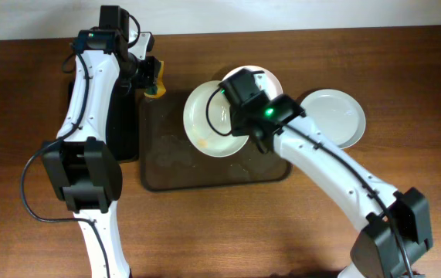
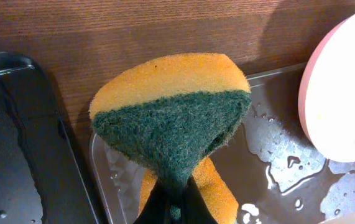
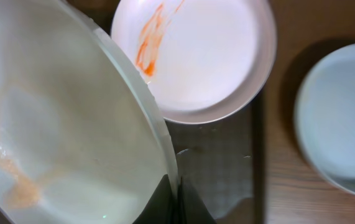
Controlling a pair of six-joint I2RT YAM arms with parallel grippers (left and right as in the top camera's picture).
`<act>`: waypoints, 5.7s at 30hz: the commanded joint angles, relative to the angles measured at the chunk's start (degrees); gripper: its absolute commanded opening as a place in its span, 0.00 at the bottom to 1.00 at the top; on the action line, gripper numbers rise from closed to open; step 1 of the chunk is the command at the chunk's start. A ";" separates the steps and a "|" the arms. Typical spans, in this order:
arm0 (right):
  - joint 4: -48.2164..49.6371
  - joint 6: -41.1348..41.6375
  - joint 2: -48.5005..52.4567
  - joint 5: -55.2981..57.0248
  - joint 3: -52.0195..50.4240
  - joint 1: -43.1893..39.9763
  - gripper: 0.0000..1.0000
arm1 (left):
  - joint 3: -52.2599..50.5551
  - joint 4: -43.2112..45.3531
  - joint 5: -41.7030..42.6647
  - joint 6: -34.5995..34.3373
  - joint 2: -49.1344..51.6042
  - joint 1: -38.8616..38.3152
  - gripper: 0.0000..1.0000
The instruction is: Clean dirty plates on tray and stack at the side
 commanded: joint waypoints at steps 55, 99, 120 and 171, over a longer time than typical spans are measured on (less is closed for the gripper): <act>0.39 -3.45 1.51 -23.47 -8.96 -52.24 0.04 | -3.61 1.73 -0.17 -0.76 -0.02 -0.07 0.00; 13.22 14.21 17.99 -34.07 -5.55 -17.18 0.04 | -3.61 2.10 -0.15 -0.79 -0.02 -0.11 0.01; 10.62 -20.20 18.64 -33.35 2.86 -13.29 0.64 | -3.61 1.88 -0.15 -0.79 -0.02 -0.11 0.01; 17.73 14.34 25.79 -37.57 1.22 -14.10 0.04 | -15.08 4.68 1.66 0.66 -0.02 -5.77 0.01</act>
